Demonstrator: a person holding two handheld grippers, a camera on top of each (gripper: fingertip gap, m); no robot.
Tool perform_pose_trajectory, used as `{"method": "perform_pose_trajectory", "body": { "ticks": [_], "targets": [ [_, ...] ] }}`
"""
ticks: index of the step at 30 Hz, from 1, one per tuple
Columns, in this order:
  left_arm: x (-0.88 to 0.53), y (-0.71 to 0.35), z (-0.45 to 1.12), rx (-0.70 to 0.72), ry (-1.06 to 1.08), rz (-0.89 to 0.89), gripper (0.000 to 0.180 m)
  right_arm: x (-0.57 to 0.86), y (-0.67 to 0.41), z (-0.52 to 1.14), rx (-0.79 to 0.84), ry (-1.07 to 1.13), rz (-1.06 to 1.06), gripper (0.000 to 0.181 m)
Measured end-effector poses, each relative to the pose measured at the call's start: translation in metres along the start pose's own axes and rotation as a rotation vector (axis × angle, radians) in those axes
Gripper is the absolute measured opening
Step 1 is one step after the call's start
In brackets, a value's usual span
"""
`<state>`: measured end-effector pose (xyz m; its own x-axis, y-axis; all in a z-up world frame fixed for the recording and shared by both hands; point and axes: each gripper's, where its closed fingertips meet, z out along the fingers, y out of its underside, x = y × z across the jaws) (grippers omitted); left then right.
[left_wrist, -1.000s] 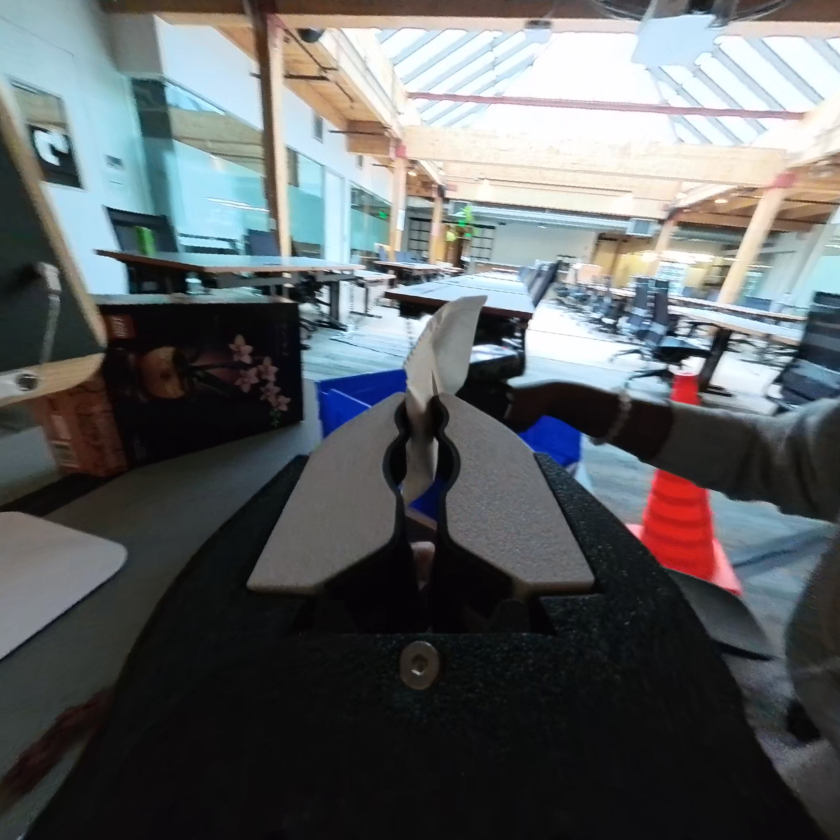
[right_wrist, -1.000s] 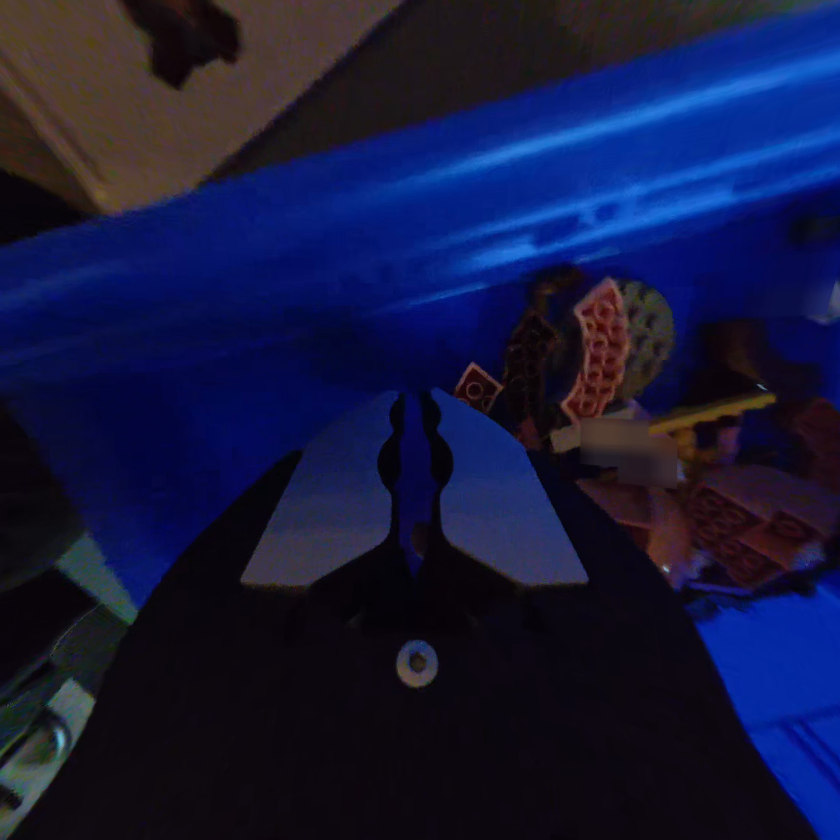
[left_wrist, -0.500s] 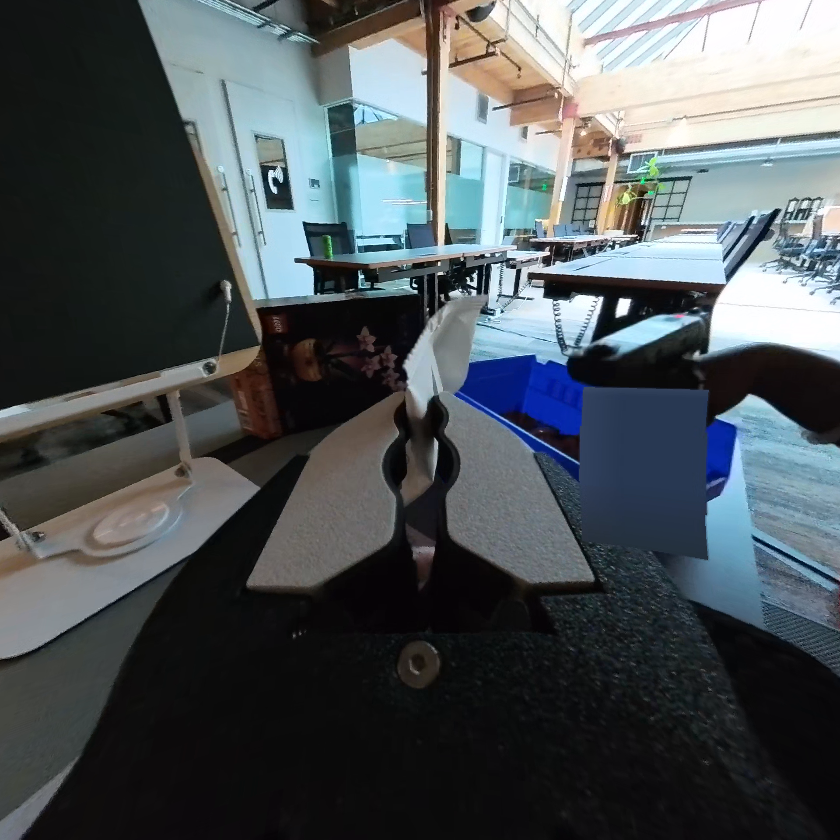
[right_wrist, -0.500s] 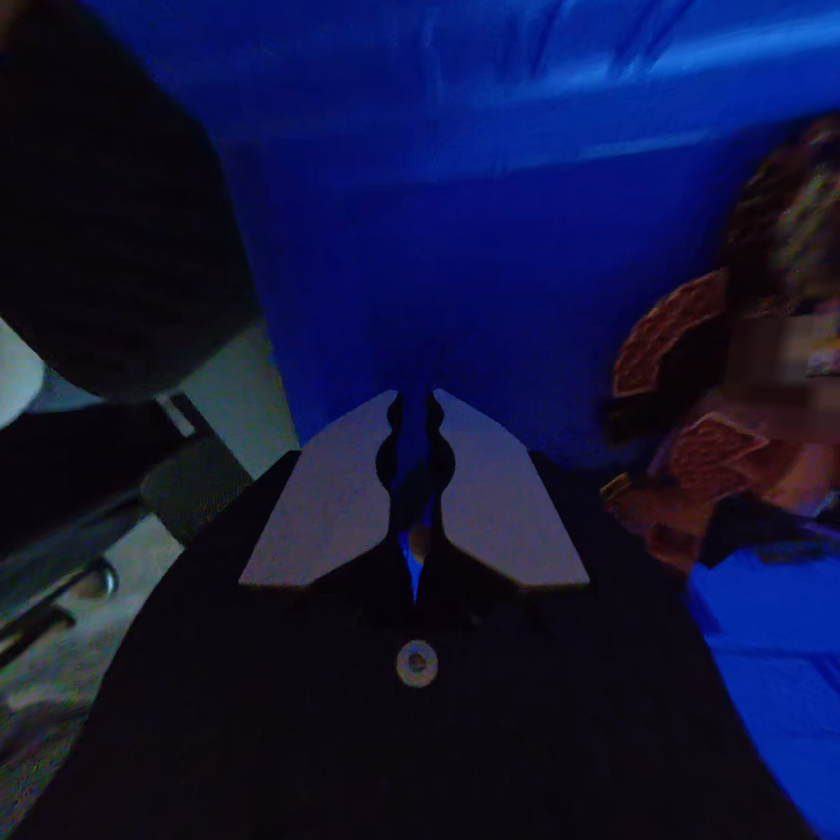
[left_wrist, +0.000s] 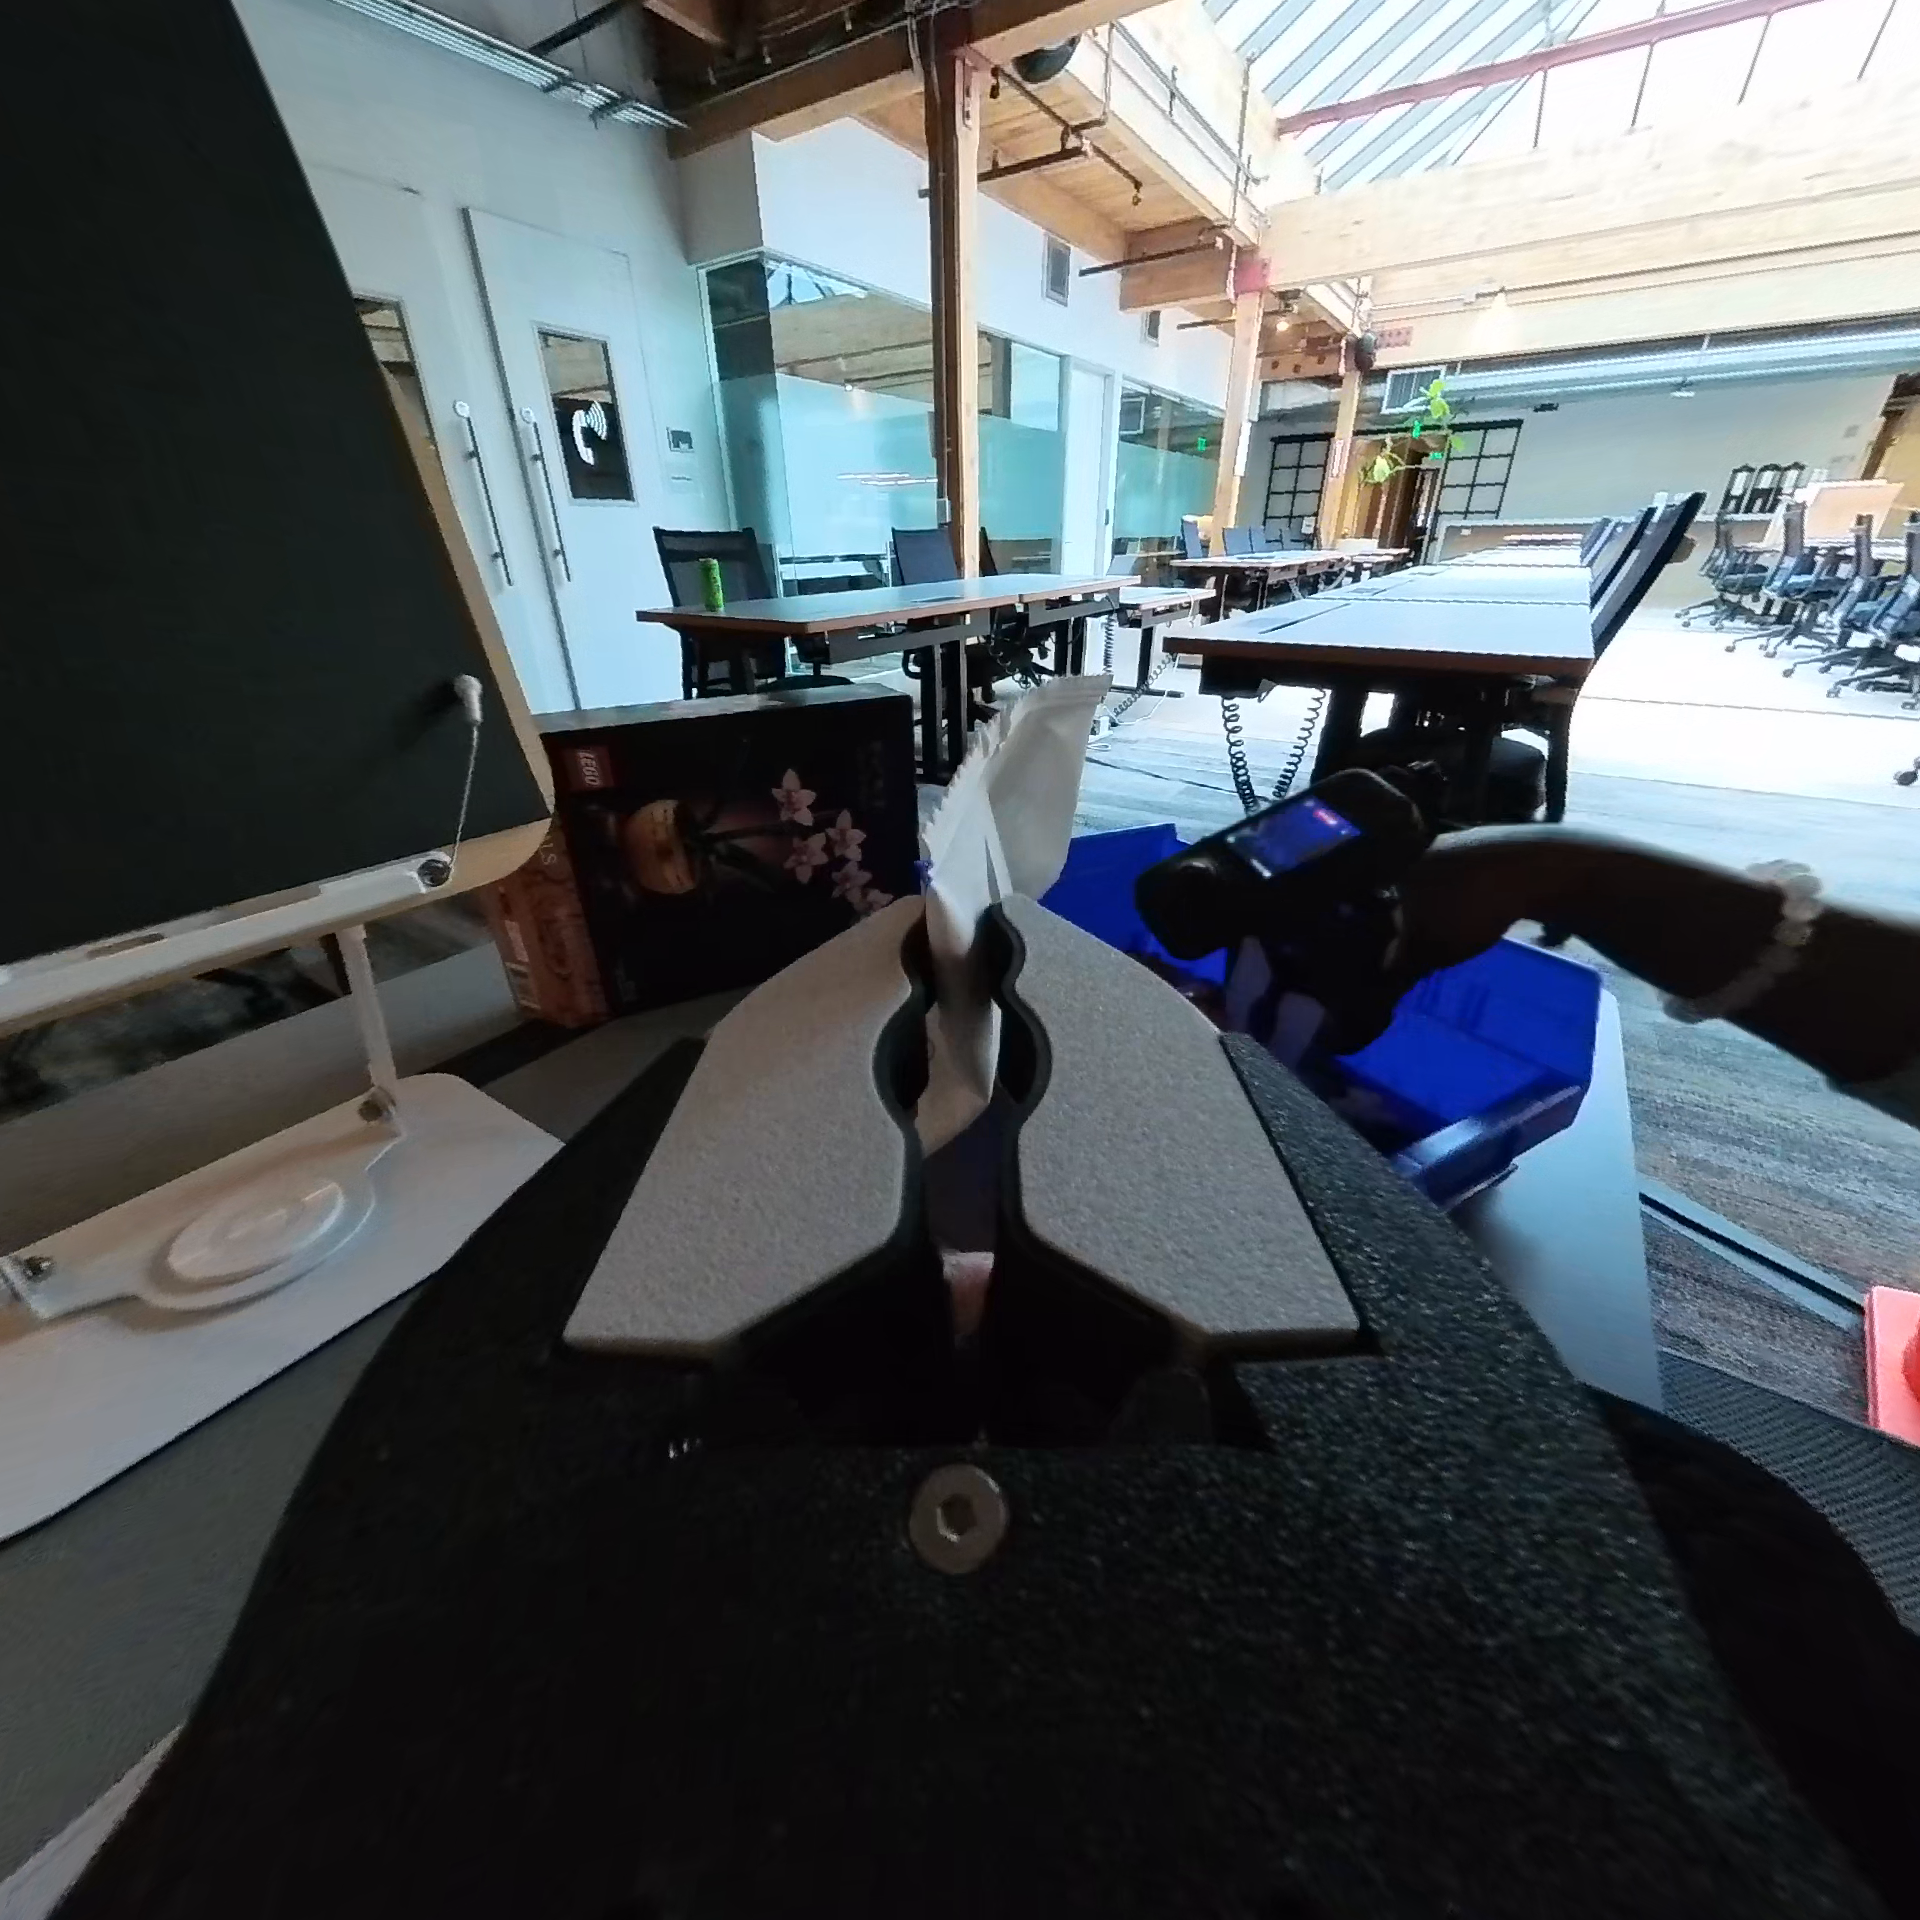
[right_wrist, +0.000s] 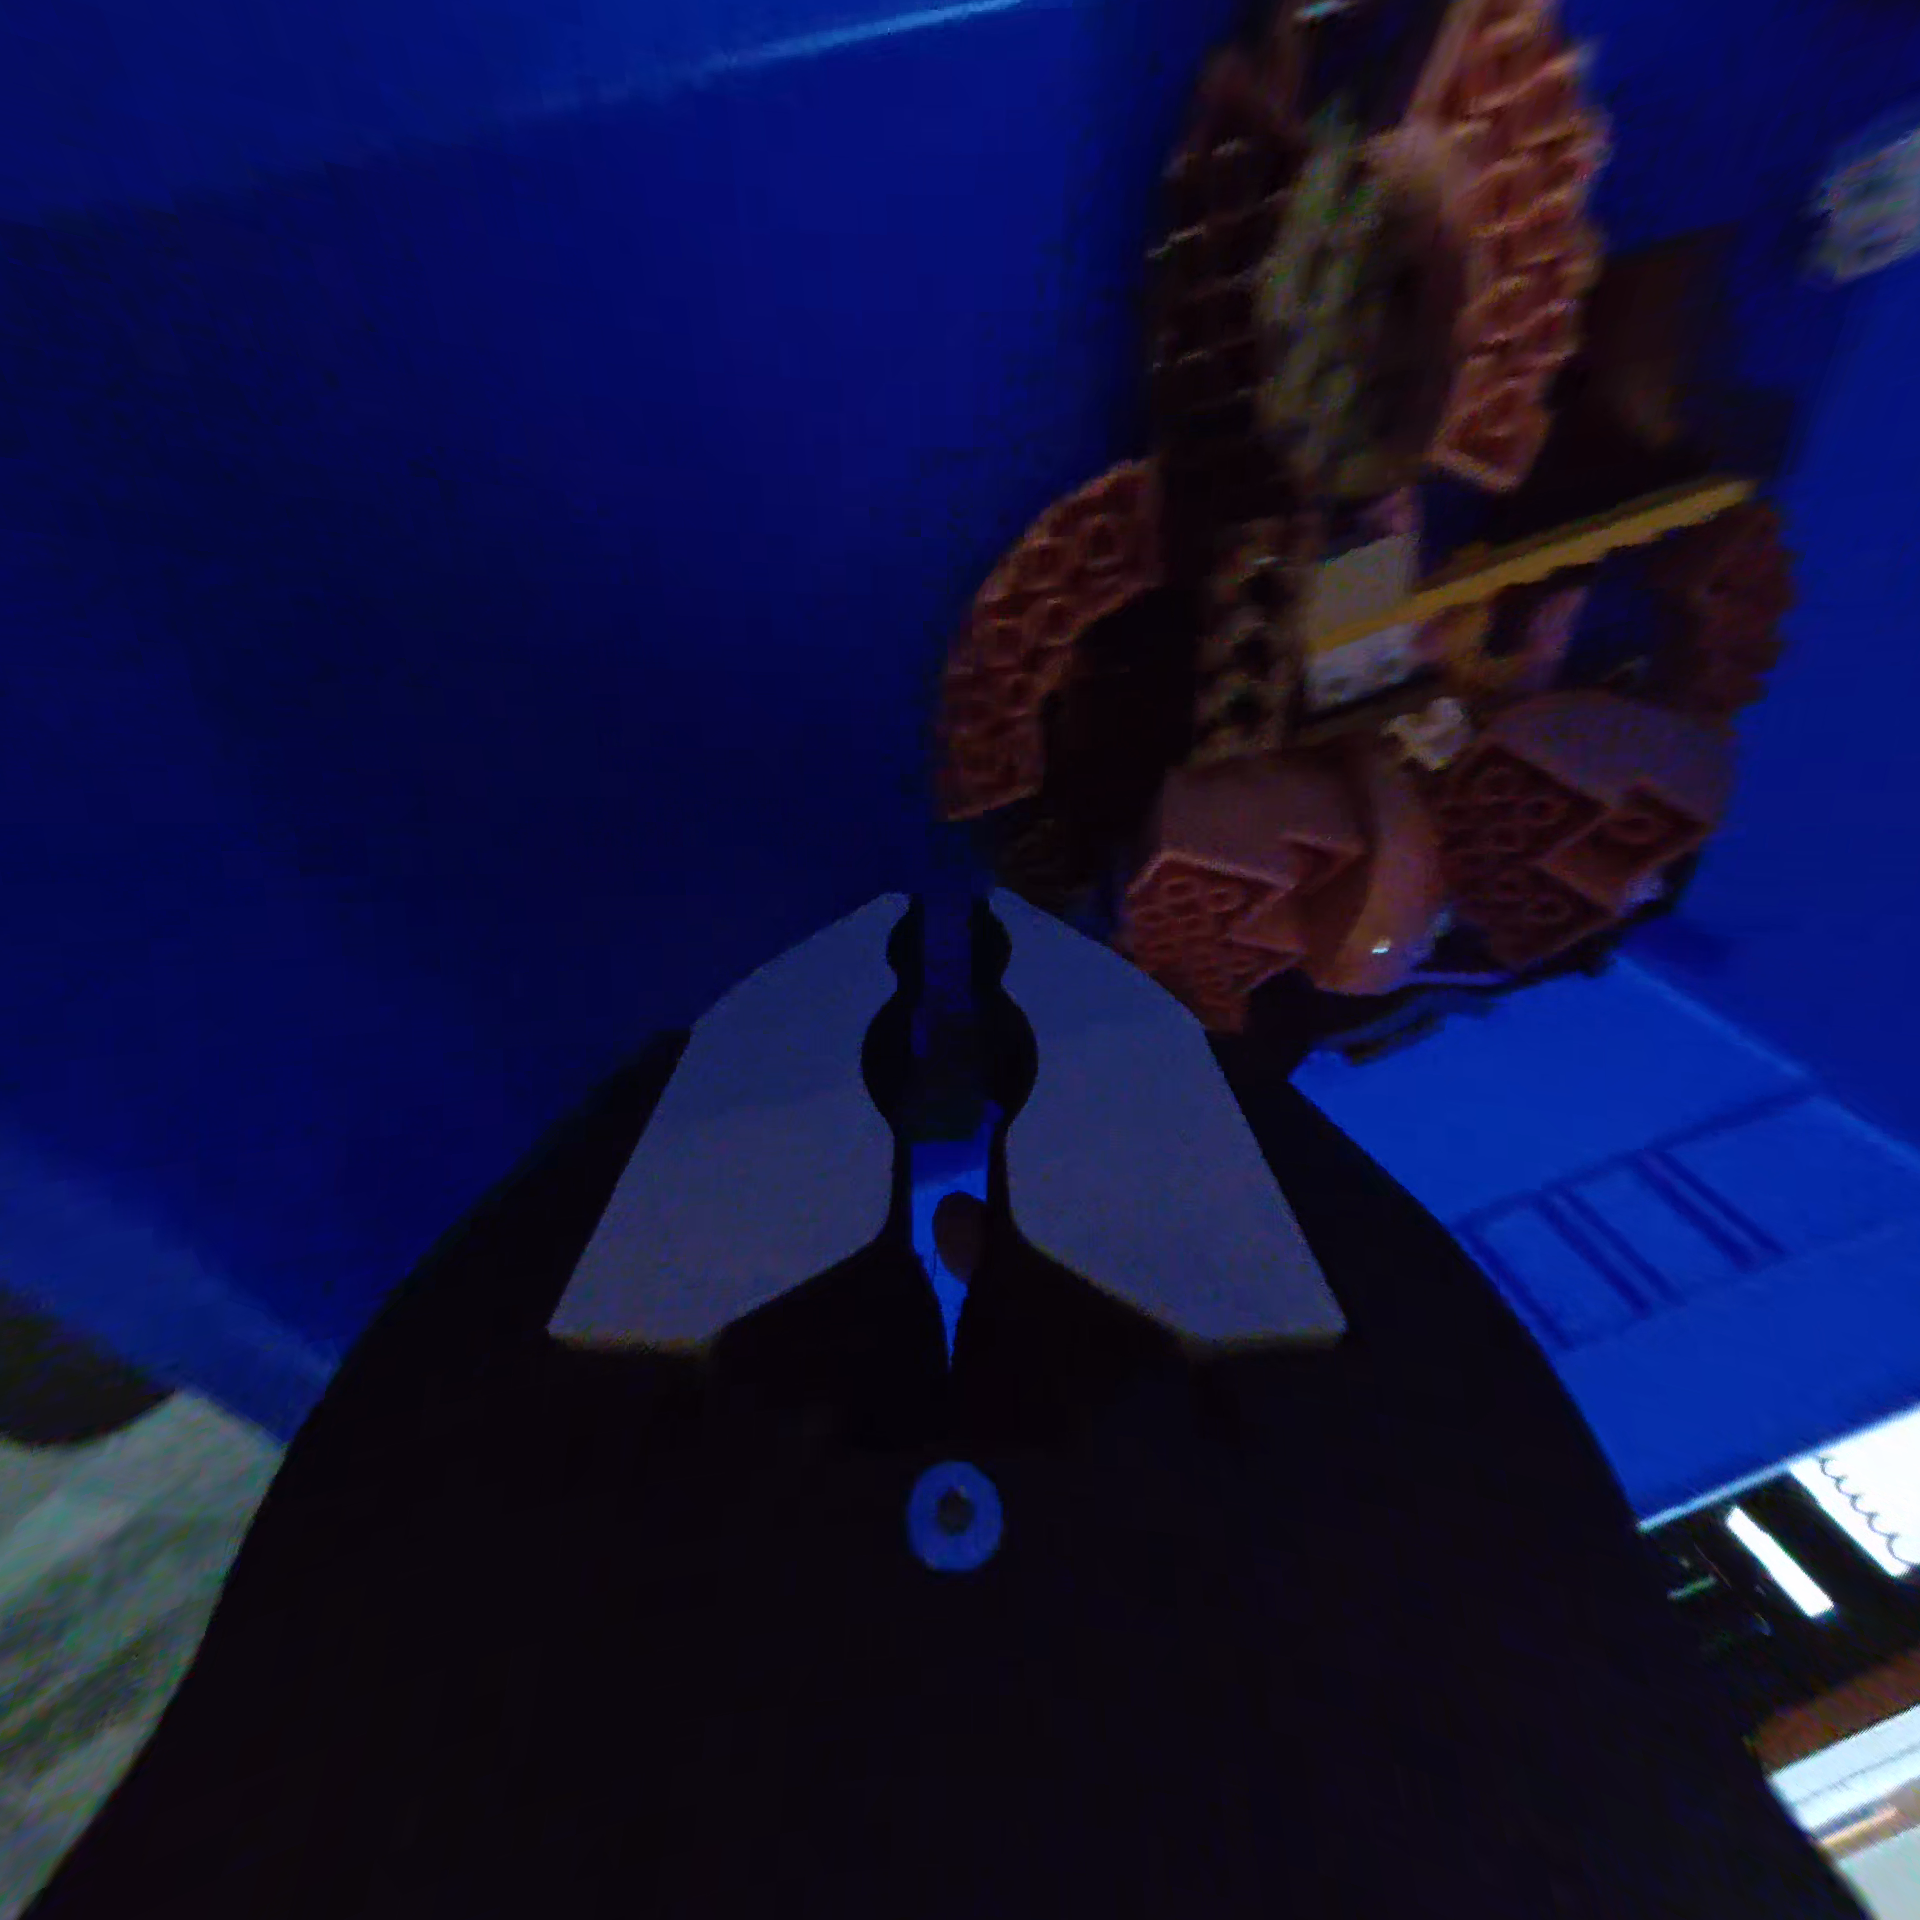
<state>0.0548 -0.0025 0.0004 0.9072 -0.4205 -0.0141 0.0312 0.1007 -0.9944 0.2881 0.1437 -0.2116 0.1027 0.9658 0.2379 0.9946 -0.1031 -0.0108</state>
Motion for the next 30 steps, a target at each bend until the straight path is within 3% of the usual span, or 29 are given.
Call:
{"method": "perform_pose_trajectory", "body": {
  "ticks": [8, 14, 17, 21, 26, 30],
  "targets": [
    [-0.008, 0.002, -0.004, -0.012, 0.000, -0.012, 0.007, 0.017, 0.002, -0.018, 0.053, 0.062, 0.069, 0.013],
    [-0.013, 0.003, -0.005, -0.010, 0.004, -0.035, 0.007, -0.007, 0.020, -0.044, 0.023, -0.111, 0.088, 0.028],
    [-0.009, 0.002, -0.003, 0.001, 0.018, -0.048, 0.007, -0.012, 0.024, -0.046, -0.013, -0.243, 0.161, 0.014],
    [-0.003, 0.004, 0.001, -0.008, 0.024, -0.033, 0.007, -0.055, 0.042, -0.039, -0.183, -0.470, 0.090, 0.009],
    [-0.004, 0.007, 0.004, -0.020, 0.035, -0.035, 0.007, -0.070, 0.049, -0.023, -0.274, -0.494, 0.054, 0.006],
    [-0.004, 0.011, 0.006, -0.028, 0.040, -0.038, 0.007, -0.042, 0.048, -0.014, -0.311, -0.367, 0.062, 0.005]
  ]
}}
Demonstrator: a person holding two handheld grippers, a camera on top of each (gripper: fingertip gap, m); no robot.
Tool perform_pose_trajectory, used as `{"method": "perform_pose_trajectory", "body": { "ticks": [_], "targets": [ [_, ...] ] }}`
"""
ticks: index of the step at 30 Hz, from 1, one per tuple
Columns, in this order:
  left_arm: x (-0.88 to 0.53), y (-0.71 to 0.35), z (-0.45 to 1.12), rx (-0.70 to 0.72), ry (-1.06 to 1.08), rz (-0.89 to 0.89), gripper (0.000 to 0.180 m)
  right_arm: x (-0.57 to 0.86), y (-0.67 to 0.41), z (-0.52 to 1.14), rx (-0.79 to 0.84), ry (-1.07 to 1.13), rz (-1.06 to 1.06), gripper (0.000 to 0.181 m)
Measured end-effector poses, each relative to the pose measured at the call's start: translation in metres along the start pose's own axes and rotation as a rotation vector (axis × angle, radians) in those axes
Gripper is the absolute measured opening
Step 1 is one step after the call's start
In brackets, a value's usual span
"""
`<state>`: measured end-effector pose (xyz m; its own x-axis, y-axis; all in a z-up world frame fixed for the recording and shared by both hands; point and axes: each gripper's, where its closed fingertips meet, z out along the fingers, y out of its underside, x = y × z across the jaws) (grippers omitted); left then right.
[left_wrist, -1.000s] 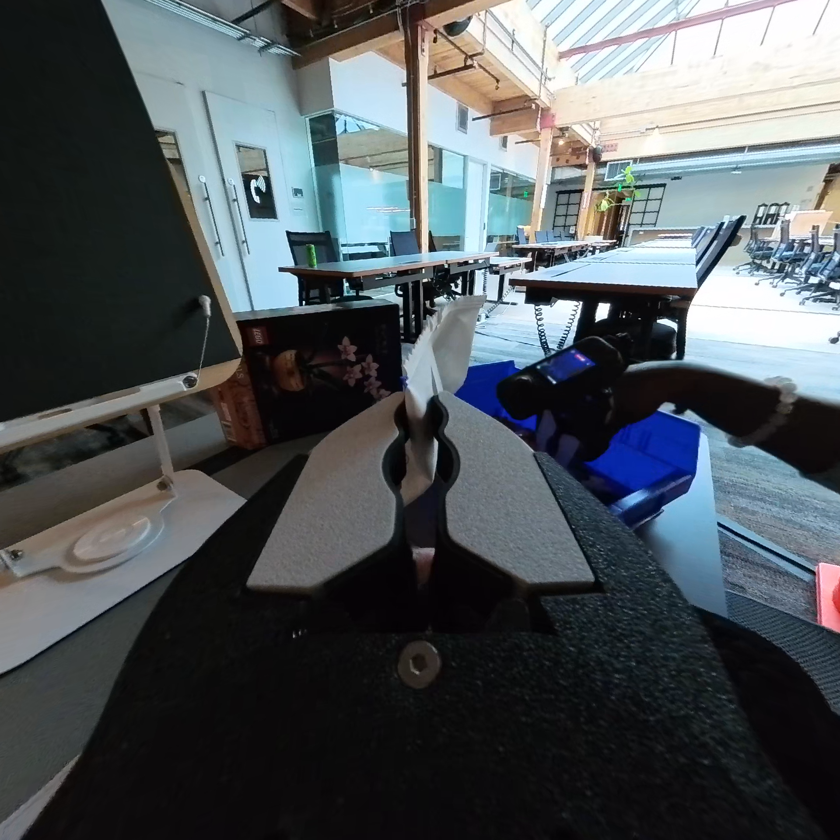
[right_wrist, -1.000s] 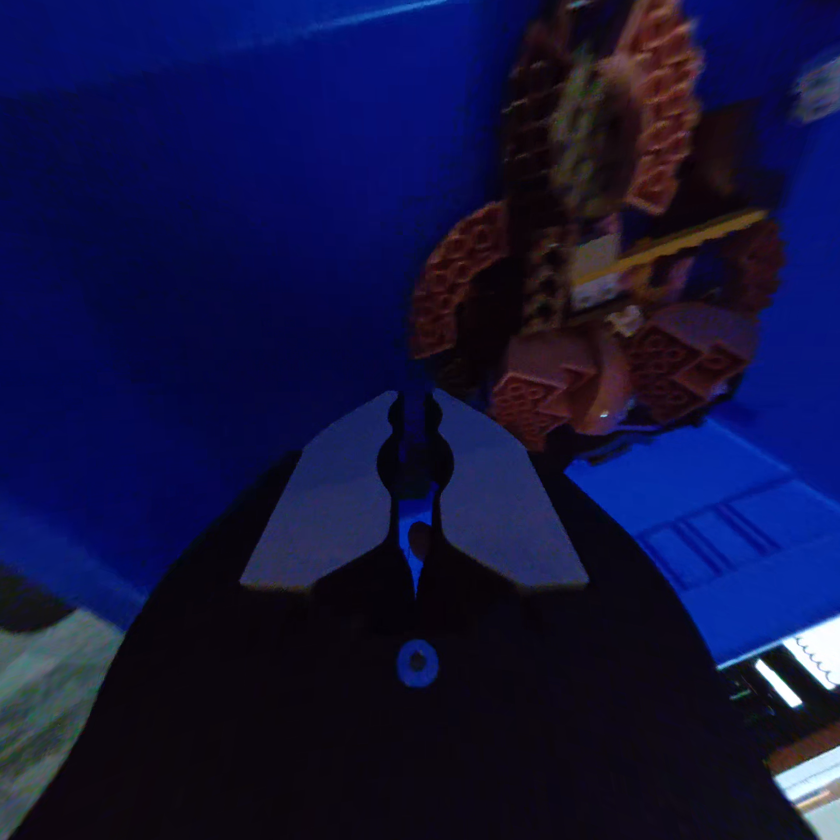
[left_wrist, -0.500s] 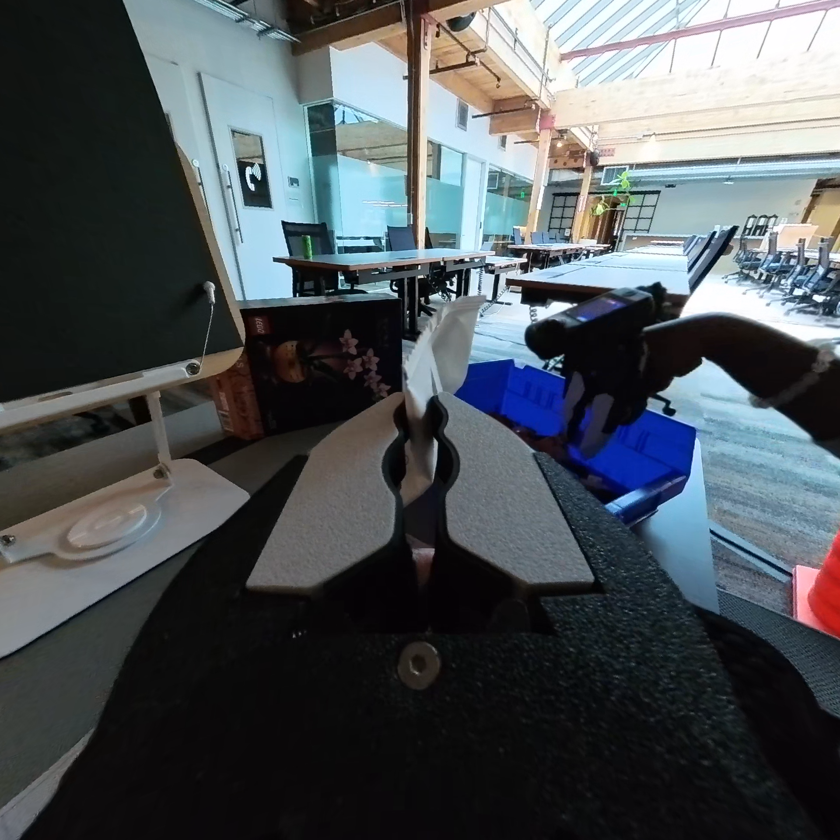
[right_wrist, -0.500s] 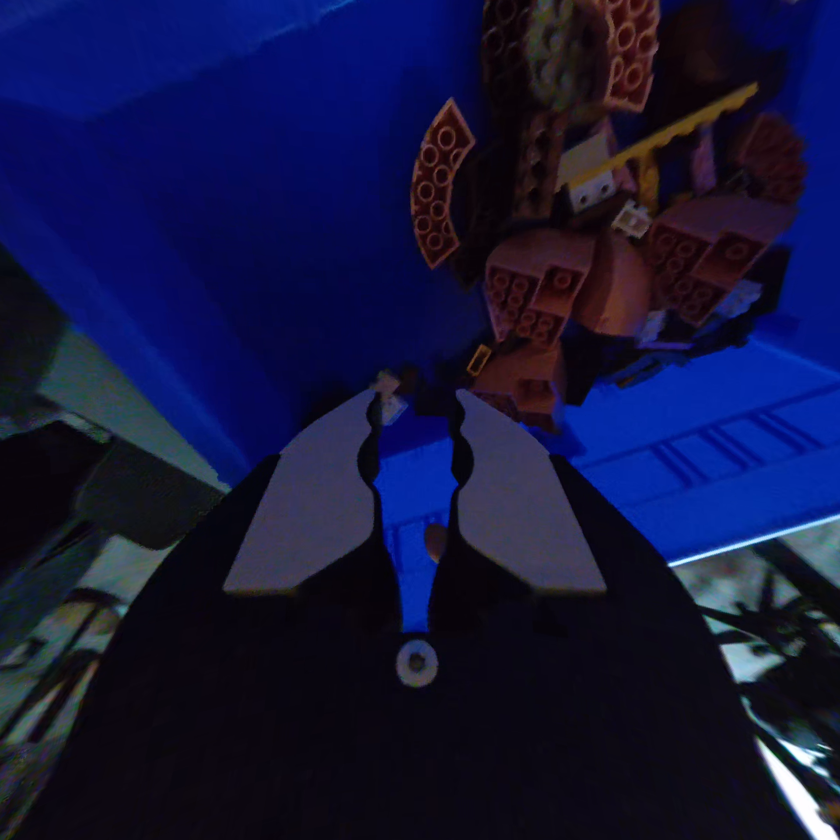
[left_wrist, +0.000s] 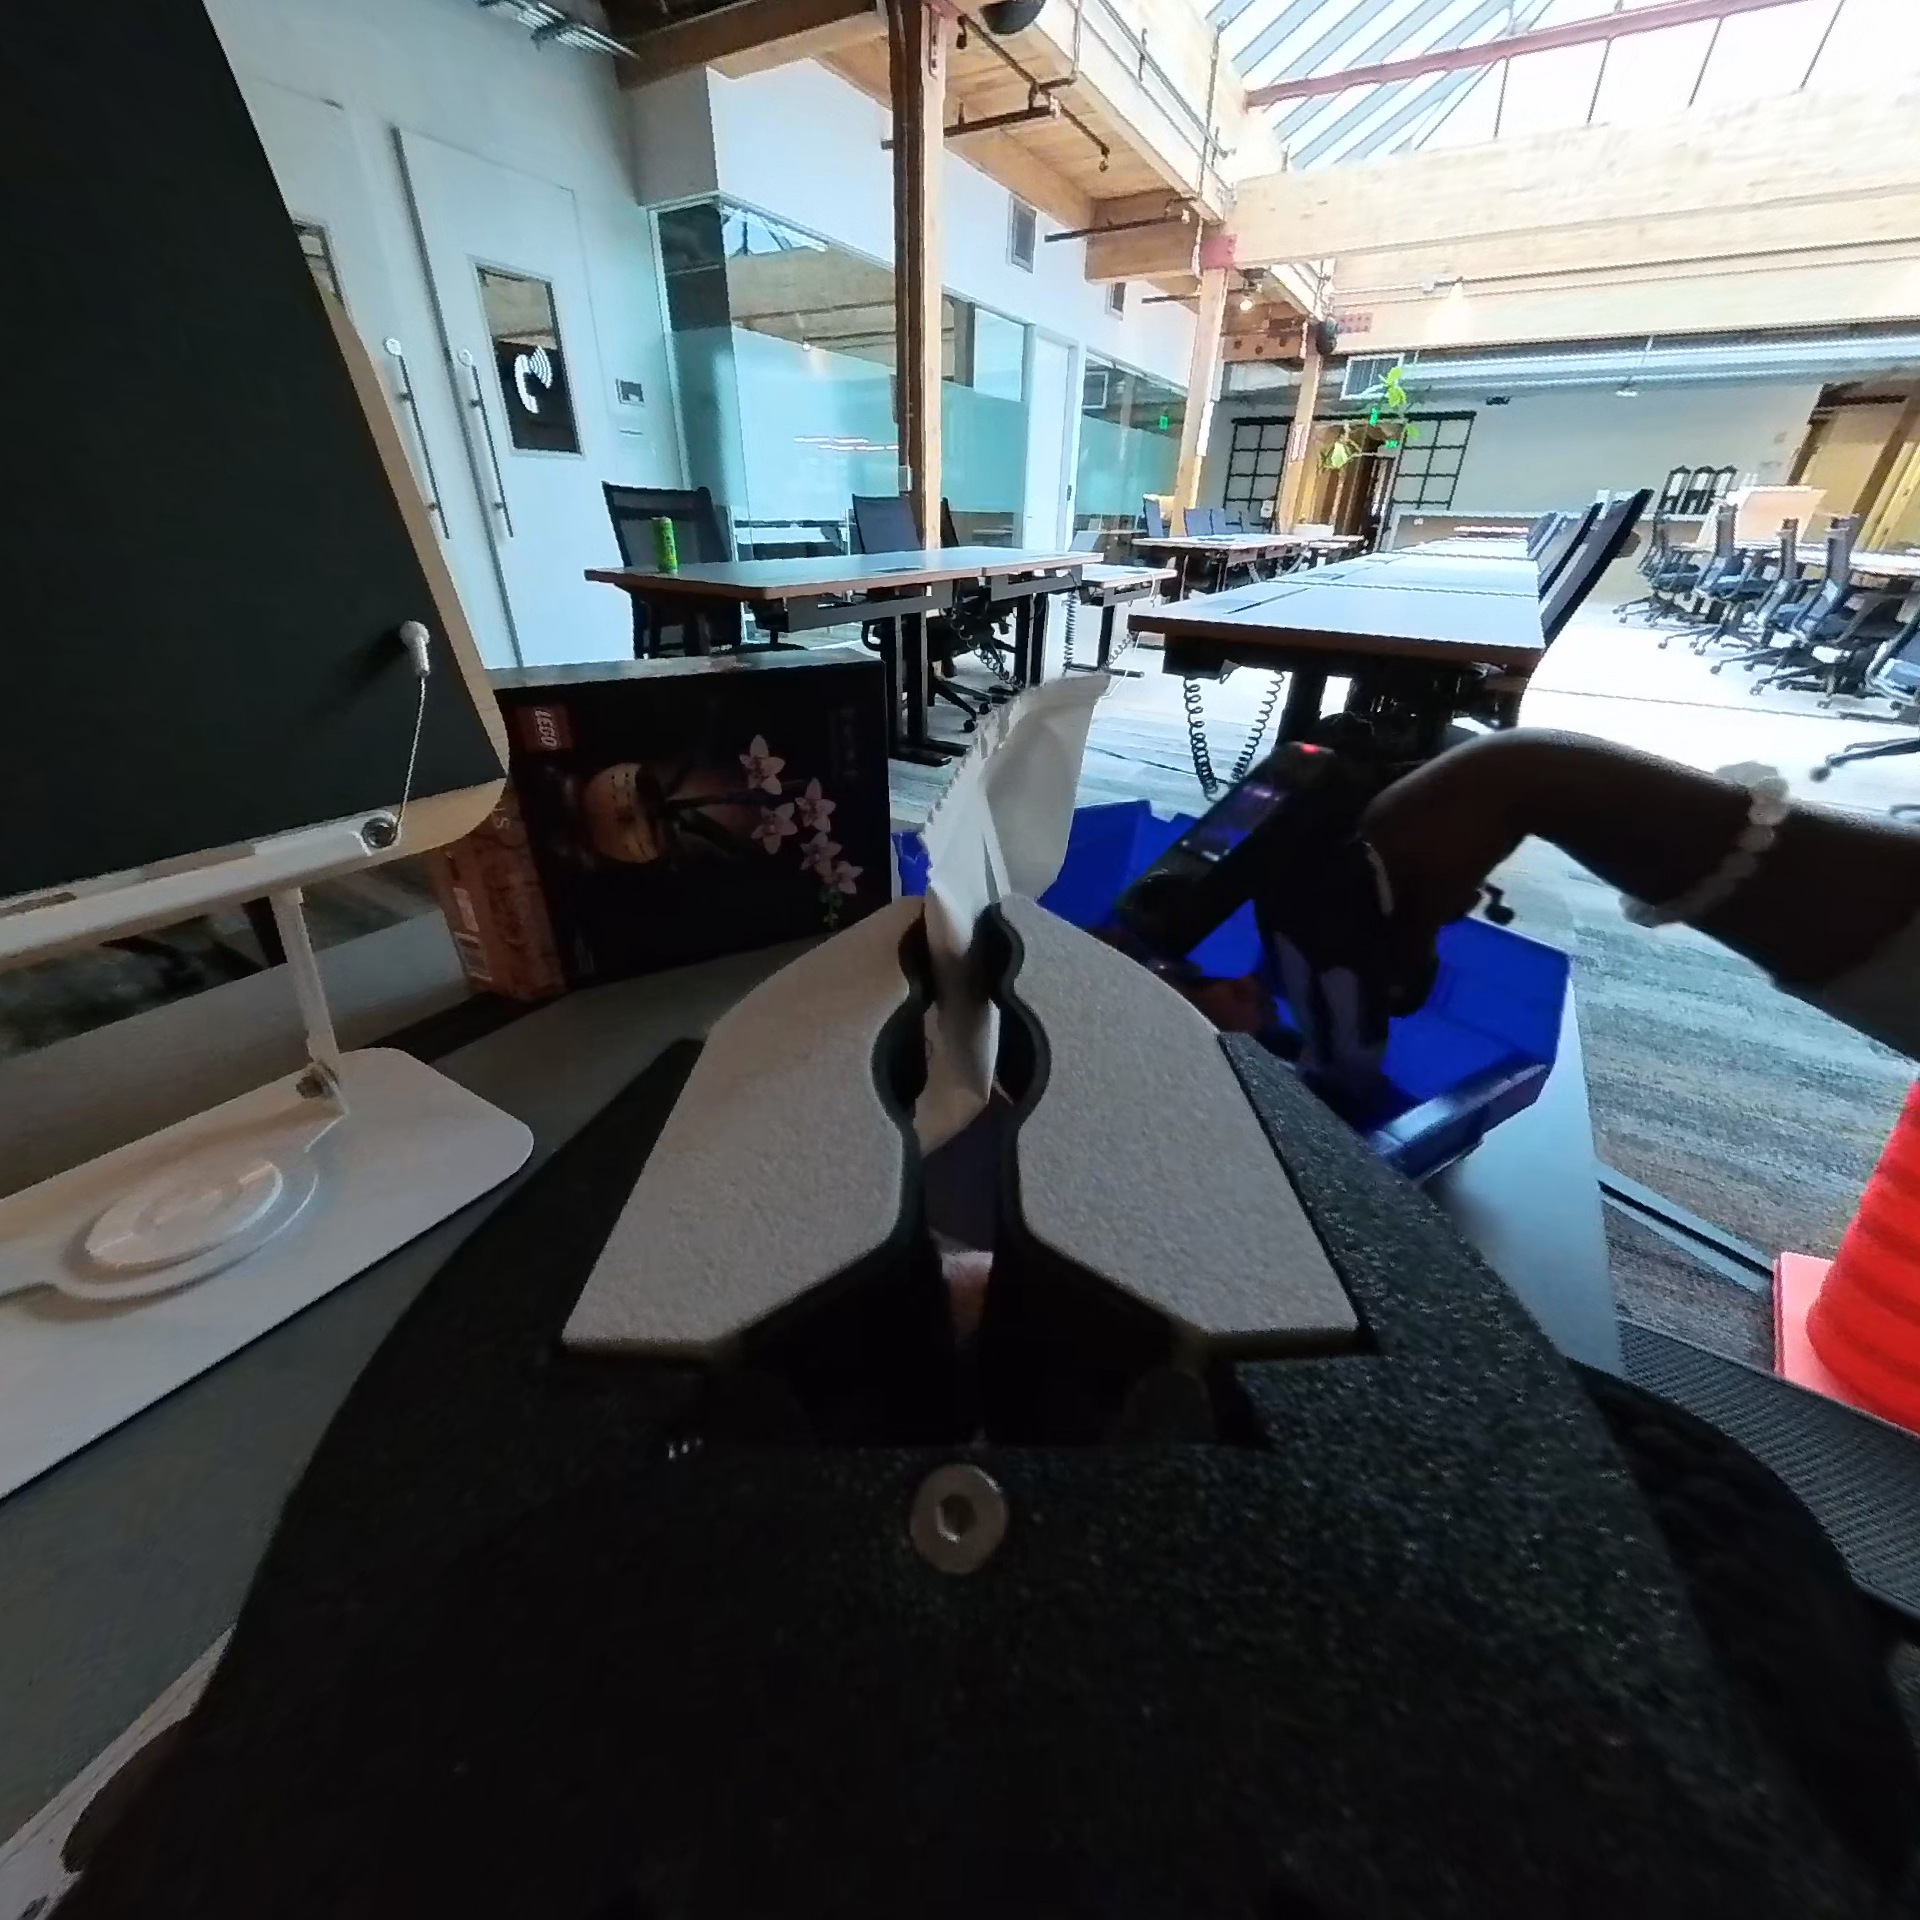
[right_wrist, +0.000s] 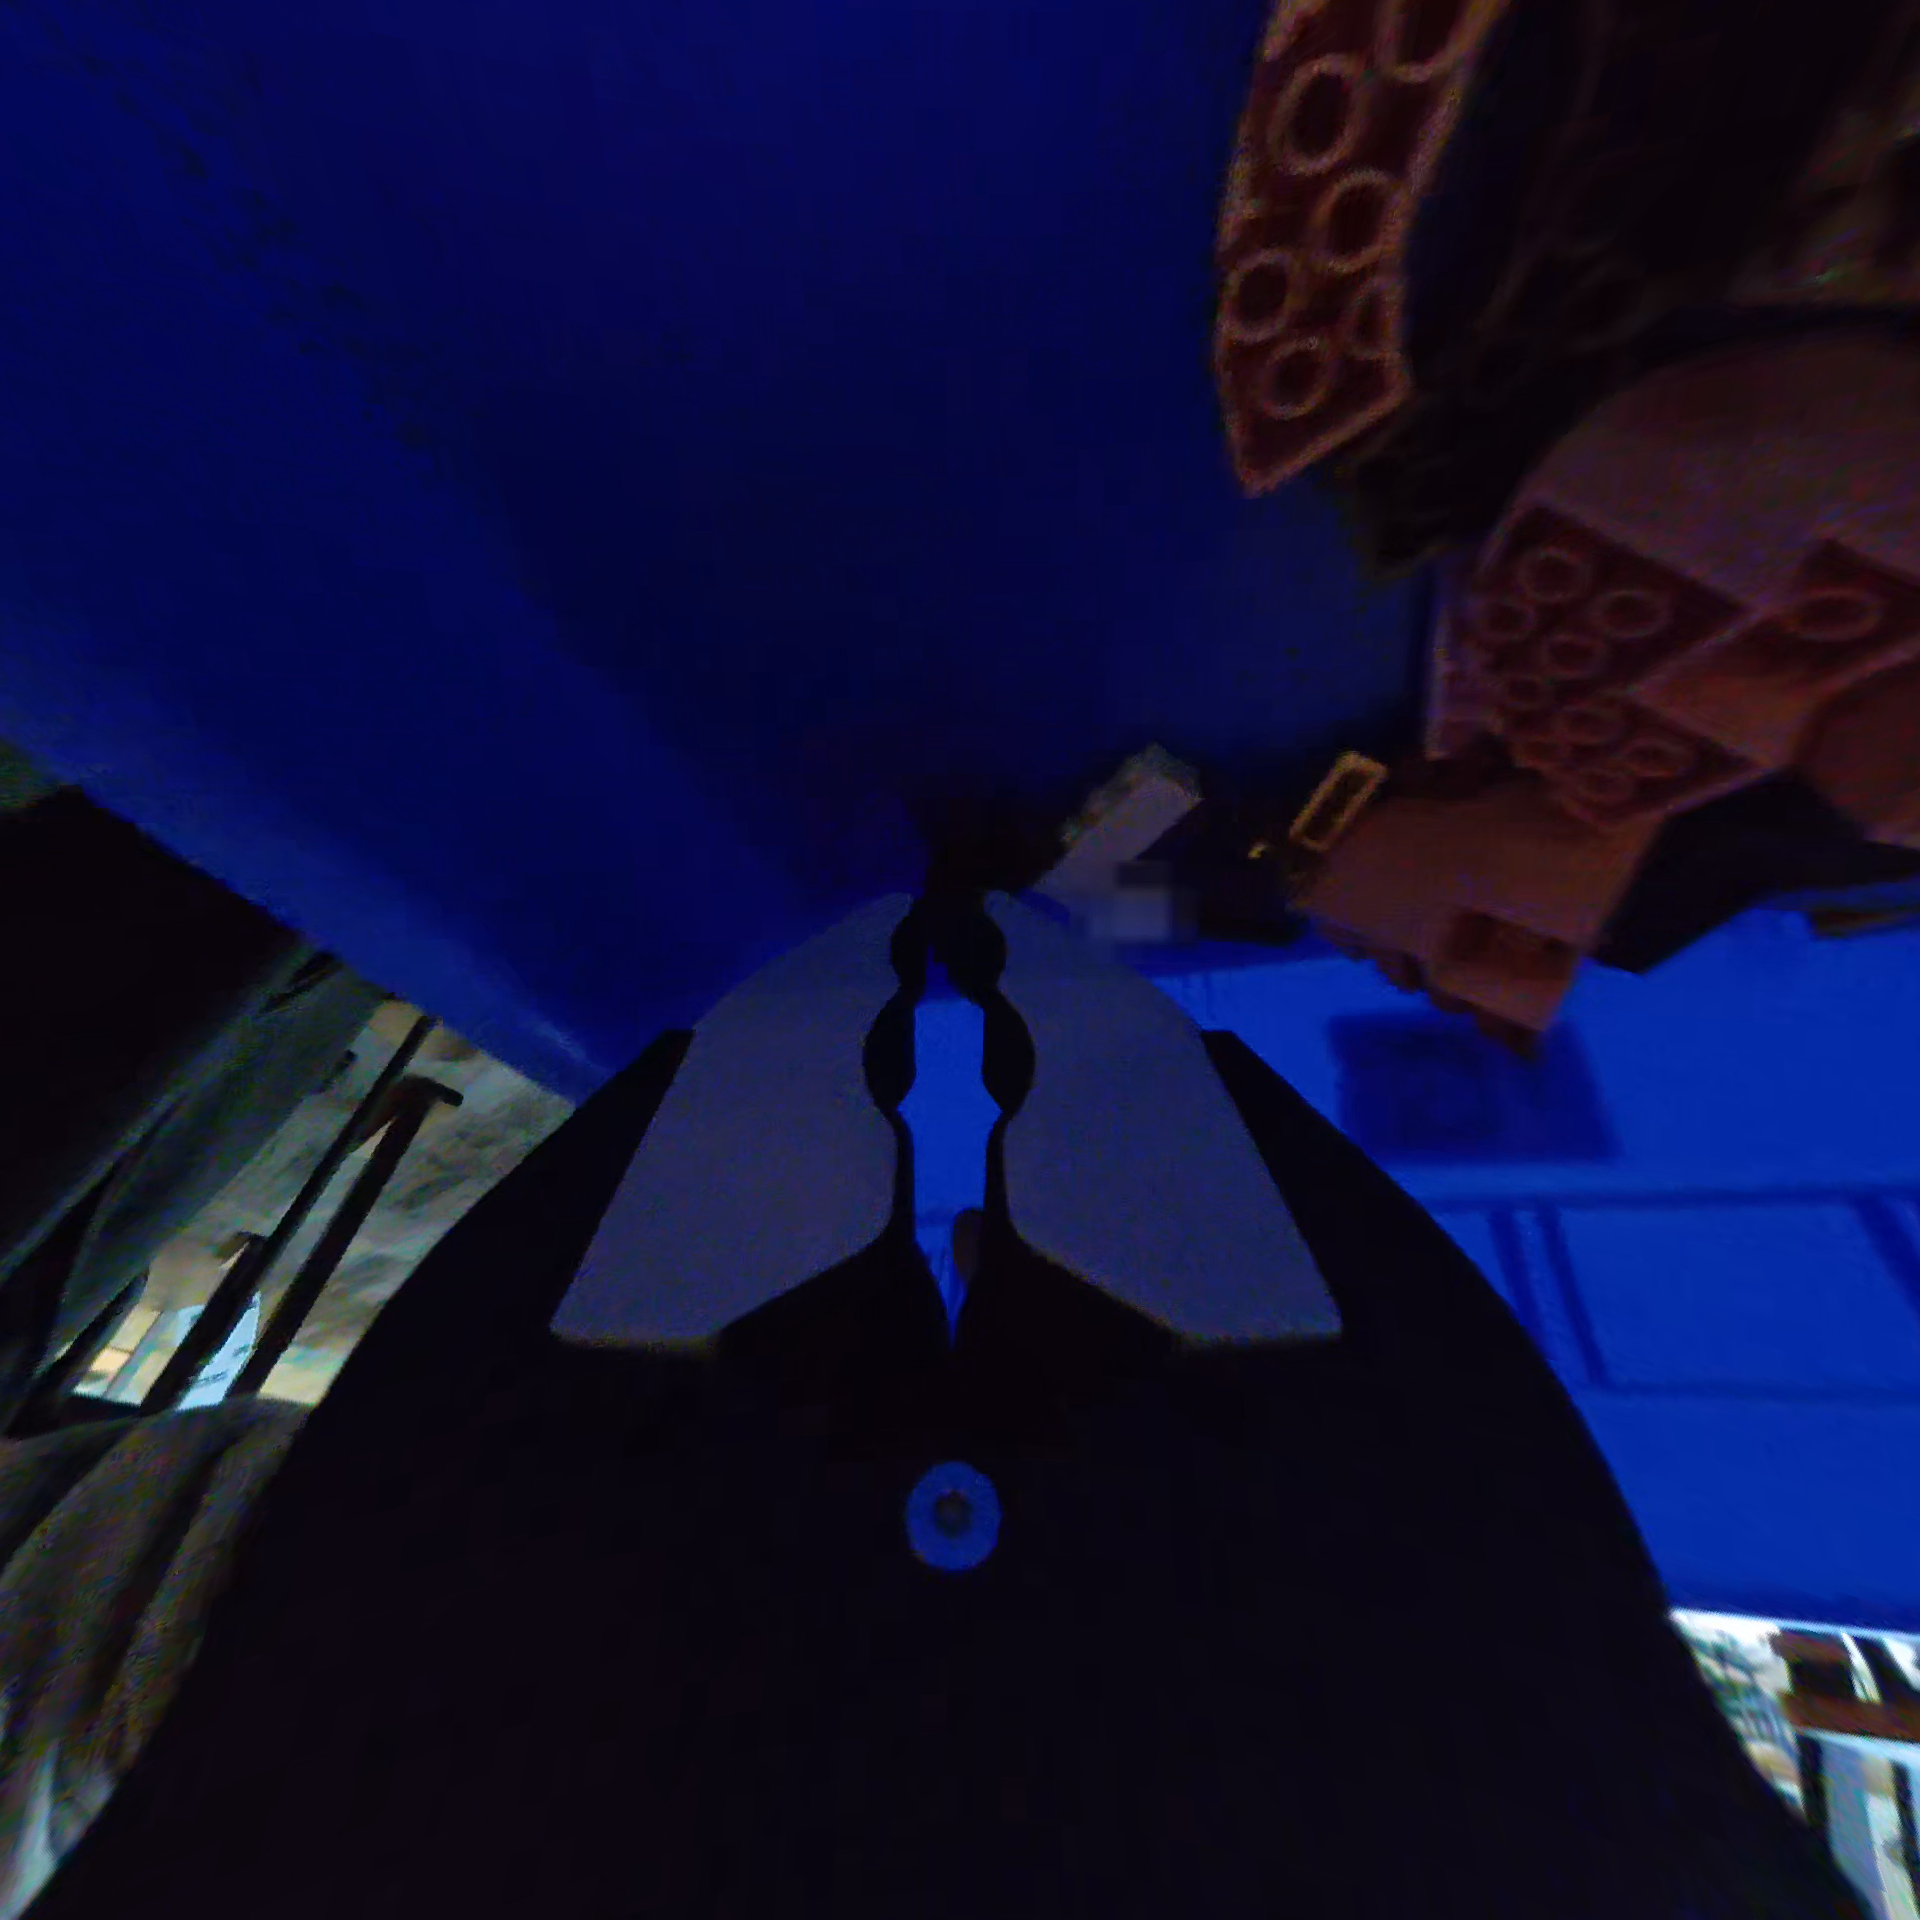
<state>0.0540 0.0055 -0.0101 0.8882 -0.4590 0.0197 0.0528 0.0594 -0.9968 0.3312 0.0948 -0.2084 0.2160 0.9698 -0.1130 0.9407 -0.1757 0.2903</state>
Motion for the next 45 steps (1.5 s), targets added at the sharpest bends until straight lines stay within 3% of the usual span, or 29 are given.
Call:
{"method": "perform_pose_trajectory", "body": {
  "ticks": [8, 12, 18, 21, 26, 32, 40, 45],
  "targets": [
    [-0.002, 0.003, 0.000, -0.007, 0.004, -0.004, 0.007, 0.079, -0.022, -0.018, 0.062, 0.308, 0.052, 0.006],
    [-0.002, 0.002, -0.001, -0.010, 0.006, 0.002, 0.007, 0.093, -0.024, -0.027, 0.117, 0.361, 0.069, 0.008],
    [-0.003, 0.004, -0.001, -0.008, 0.012, -0.006, 0.007, 0.058, 0.003, -0.020, 0.033, 0.186, 0.046, 0.007],
    [0.000, 0.006, 0.000, -0.009, 0.020, -0.004, 0.007, 0.073, 0.005, -0.010, -0.029, 0.257, 0.048, 0.007],
    [0.004, 0.009, 0.002, -0.025, 0.034, 0.013, 0.007, 0.096, -0.010, -0.019, 0.075, 0.328, 0.103, 0.007],
    [0.004, 0.010, 0.005, -0.018, 0.040, -0.005, 0.007, 0.007, -0.061, -0.030, 0.354, -0.036, -0.113, 0.007],
    [0.005, 0.011, 0.001, -0.031, 0.033, 0.015, 0.007, 0.068, -0.094, -0.036, 0.530, 0.123, 0.069, 0.006],
    [-0.002, 0.011, -0.003, -0.026, 0.018, 0.003, 0.007, 0.037, -0.097, -0.050, 0.575, -0.026, 0.015, 0.007]
  ]
}}
